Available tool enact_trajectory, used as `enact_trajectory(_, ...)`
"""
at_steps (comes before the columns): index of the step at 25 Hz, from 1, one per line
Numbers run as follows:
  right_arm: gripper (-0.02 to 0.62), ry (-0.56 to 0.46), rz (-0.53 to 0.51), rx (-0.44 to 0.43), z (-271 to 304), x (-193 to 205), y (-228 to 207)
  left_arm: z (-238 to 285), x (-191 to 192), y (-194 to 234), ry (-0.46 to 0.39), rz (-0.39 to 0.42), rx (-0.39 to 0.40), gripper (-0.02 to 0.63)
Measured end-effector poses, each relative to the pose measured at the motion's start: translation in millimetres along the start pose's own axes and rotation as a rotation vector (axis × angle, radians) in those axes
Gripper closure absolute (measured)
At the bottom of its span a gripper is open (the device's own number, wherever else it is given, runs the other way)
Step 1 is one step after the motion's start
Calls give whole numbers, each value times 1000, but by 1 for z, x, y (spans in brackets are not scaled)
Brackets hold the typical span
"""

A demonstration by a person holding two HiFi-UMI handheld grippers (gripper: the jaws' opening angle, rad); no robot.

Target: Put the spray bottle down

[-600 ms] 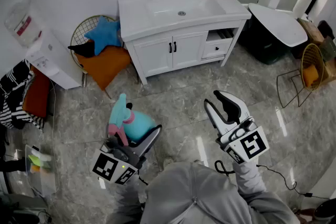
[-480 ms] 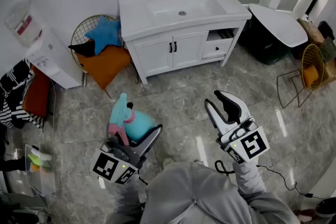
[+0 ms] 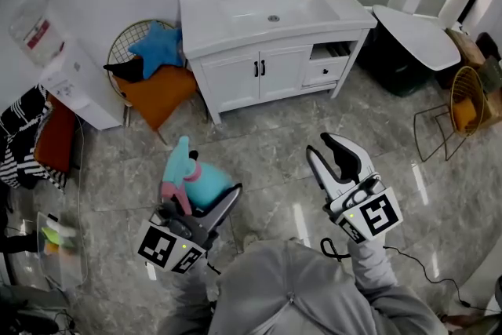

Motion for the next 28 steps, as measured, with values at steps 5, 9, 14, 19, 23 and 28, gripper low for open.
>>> enact_trajectory(5, 467, 2, -20, -18, 2, 0, 5, -1, 1, 2, 2, -4, -2, 144)
enact_trajectory(9, 467, -17, -7, -37, 5, -1, 10, -4, 3, 5, 3, -5, -3, 144)
enact_trajectory(14, 468, -15, 8, -29, 18, -1, 20, -16, 3, 21, 1, -11, -10, 144)
enact_trajectory(19, 467, -11, 12, -2, 40, 0, 34, -30, 4, 49, 2, -15, -3, 144)
enact_trajectory(23, 467, -20, 12, 45, 54, -1, 38, -33, 2, 75, 15, 3, 18, 144)
enact_trajectory(28, 468, 3, 18, 66, 76, 5, 34, -21, 1, 103, 25, 10, 31, 144)
Point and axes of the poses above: the fingertips, and each gripper's own axes: z forward along the fingers, y to its left, x out of its underside, the point moved 2 cm from there along -z, backward along the fingers
